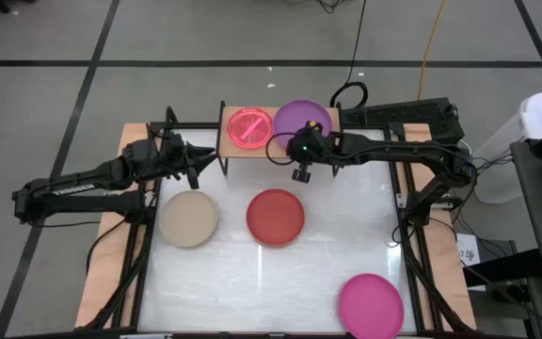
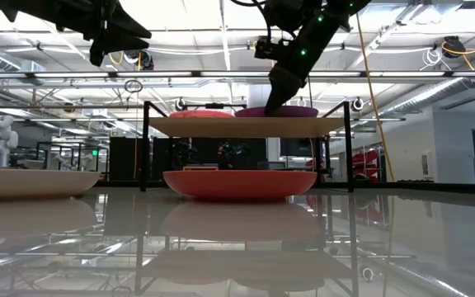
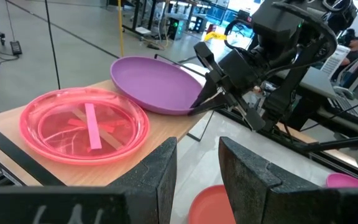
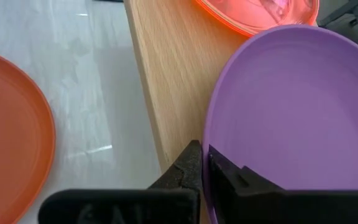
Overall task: Place and stack plates onto a shelf
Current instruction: Put the big purple plate on the shelf, then stack the big orange plate on top of the big purple plate on the shelf
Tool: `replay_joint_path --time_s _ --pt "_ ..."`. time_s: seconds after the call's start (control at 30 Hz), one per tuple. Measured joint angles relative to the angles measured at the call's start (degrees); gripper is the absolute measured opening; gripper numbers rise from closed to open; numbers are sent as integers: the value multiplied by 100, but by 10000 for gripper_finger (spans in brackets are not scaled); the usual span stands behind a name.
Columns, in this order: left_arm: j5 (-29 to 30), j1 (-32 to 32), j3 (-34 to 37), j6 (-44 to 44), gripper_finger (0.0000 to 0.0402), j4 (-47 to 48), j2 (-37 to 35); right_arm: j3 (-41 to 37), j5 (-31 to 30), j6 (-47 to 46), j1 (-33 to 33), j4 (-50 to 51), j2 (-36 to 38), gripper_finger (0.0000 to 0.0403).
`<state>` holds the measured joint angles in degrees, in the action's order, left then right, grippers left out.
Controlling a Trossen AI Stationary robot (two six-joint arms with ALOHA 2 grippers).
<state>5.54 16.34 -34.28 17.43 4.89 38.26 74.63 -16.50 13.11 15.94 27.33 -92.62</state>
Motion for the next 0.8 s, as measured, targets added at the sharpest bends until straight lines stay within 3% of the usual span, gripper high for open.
replay_joint_path --time_s 0.53,0.8 --pt "-2 0 0 73 124 4 0 -10 7 107 -30 33 82 94" --pt "-4 2 0 371 124 4 0 -11 3 92 -359 10 831 111"
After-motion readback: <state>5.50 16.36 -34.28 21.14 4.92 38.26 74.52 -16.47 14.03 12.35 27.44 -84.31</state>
